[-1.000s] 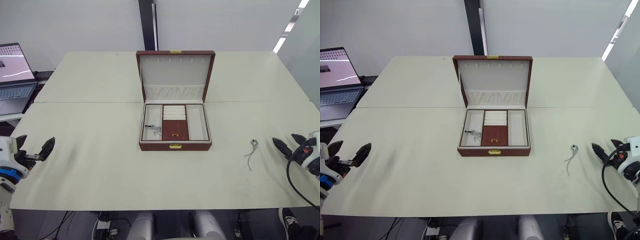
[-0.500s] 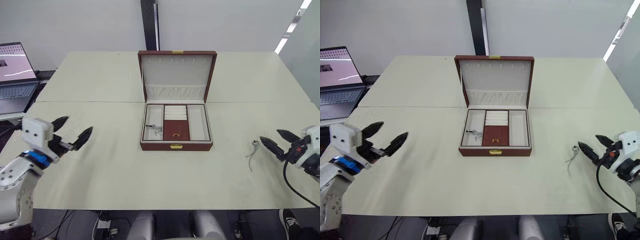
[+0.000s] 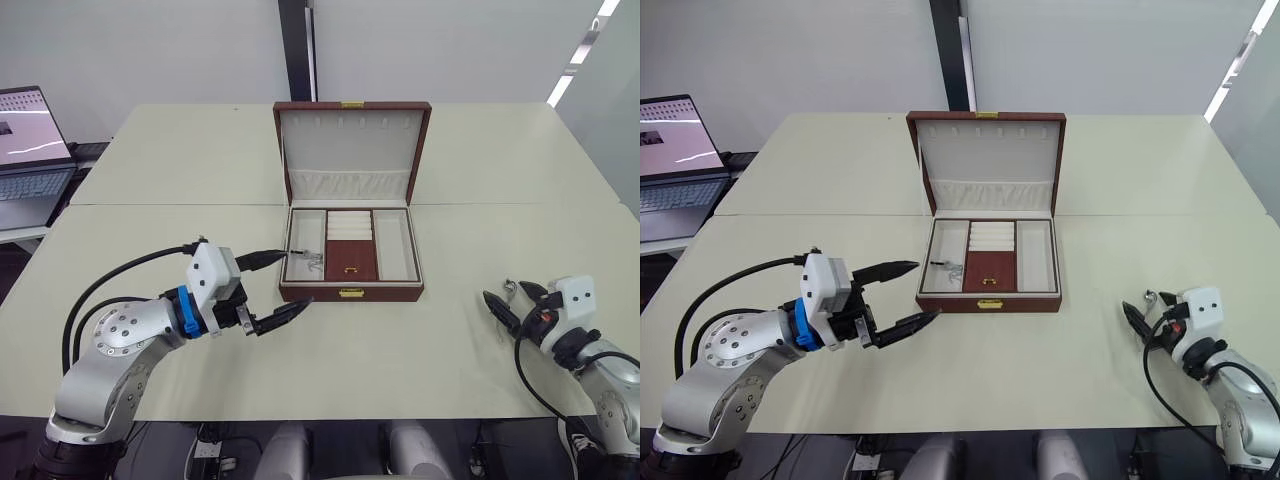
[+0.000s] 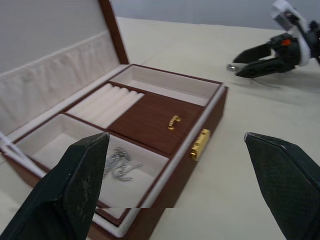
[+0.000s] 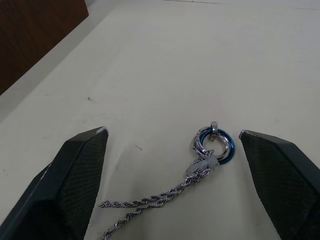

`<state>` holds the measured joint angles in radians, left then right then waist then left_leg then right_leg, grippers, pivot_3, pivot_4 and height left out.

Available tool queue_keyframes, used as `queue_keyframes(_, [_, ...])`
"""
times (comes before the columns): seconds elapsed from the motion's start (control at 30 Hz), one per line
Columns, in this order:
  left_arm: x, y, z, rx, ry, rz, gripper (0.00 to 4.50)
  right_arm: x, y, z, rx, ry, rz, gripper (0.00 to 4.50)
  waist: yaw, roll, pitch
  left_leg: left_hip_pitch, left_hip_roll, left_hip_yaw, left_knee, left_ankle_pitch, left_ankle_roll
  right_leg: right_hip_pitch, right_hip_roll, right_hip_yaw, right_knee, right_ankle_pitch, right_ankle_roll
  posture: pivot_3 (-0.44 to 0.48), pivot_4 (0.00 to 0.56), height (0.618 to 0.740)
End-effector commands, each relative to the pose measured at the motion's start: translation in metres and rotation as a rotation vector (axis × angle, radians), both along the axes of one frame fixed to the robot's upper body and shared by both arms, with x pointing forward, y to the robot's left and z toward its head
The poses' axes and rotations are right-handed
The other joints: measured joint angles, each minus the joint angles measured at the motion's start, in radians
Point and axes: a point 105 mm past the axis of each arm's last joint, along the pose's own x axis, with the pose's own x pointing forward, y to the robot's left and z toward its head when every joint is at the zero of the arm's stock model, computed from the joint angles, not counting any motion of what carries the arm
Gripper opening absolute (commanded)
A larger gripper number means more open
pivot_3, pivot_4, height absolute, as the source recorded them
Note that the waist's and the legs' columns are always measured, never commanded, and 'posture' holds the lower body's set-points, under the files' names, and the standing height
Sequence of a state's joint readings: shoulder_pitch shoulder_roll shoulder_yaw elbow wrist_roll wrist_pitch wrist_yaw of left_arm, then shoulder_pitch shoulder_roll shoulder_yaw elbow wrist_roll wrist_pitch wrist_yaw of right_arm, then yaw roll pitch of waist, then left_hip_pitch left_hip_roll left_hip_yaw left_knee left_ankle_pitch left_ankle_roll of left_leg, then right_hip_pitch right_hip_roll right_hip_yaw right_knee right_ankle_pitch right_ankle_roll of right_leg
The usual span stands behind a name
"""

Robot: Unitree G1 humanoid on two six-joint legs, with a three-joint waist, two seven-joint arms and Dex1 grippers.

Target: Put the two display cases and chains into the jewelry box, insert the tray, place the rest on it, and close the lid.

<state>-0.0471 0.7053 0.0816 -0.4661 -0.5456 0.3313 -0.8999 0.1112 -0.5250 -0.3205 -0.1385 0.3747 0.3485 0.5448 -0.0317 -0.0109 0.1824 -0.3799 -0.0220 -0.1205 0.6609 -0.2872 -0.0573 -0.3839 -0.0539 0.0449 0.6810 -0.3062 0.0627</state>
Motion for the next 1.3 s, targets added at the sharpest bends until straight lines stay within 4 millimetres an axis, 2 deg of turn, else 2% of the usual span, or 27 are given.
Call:
queue_keyframes(0.03, [-0.010, -0.009, 0.004, 0.033, -0.036, -0.098, 4.50, -0.004, 0.005, 0.004, -0.034, -0.024, -0.012, 4.46, 0.000, 0.000, 0.000, 0.000, 0.000, 0.000, 0.000, 0.000, 0.000, 0.000, 0.000, 0.000, 0.000, 0.000, 0.000, 0.000, 0.150, 0.740])
queue_keyframes(0.4, [-0.014, -0.018, -0.003, 0.053, -0.035, -0.166, 4.50, -0.019, 0.009, -0.024, -0.064, 0.087, -0.041, 4.46, 0.000, 0.000, 0.000, 0.001, 0.000, 0.000, 0.000, 0.000, 0.000, 0.002, 0.000, -0.001, 0.000, 0.000, 0.000, 0.000, 0.150, 0.740])
queue_keyframes(0.6, [-0.007, -0.019, 0.000, 0.042, -0.053, -0.152, 4.50, -0.019, 0.003, -0.029, -0.062, 0.103, -0.089, 2.55, 0.000, -0.001, -0.001, 0.009, 0.000, -0.001, 0.000, 0.000, 0.000, 0.010, 0.000, -0.001, -0.002, 0.000, 0.000, 0.000, 0.150, 0.740])
queue_keyframes(0.7, [-0.008, -0.021, -0.001, 0.039, -0.053, -0.158, 4.50, -0.019, 0.000, -0.030, -0.064, 0.111, -0.104, 1.86, 0.000, -0.002, -0.001, 0.013, 0.000, 0.000, -0.001, 0.000, 0.001, 0.014, 0.000, 0.000, -0.002, 0.000, 0.000, 0.000, 0.150, 0.740])
queue_keyframes(0.97, [-0.006, -0.023, -0.001, 0.030, -0.063, -0.154, 4.50, -0.018, -0.003, -0.031, -0.048, 0.110, -0.132, 0.14, 0.000, -0.003, -0.002, 0.013, 0.000, 0.000, -0.002, 0.000, 0.001, 0.014, 0.000, 0.000, -0.002, -0.001, 0.000, 0.000, 0.150, 0.740])
queue_keyframes(1.0, [-0.006, -0.023, -0.001, 0.028, -0.063, -0.154, 4.50, -0.018, -0.003, -0.030, -0.040, 0.105, -0.135, 0.01, 0.000, -0.003, -0.002, 0.013, 0.000, 0.000, -0.002, 0.000, 0.001, 0.014, 0.000, 0.000, -0.002, -0.001, 0.000, 0.000, 0.150, 0.740])
queue_keyframes(1.3, [-0.003, -0.024, -0.003, 0.019, -0.068, -0.144, 4.50, -0.012, -0.006, -0.015, -0.016, 0.031, -0.122, 0.01, 0.000, -0.003, -0.002, 0.014, 0.000, 0.000, -0.002, 0.000, 0.001, 0.014, 0.000, 0.000, -0.002, -0.001, 0.000, 0.000, 0.150, 0.740])
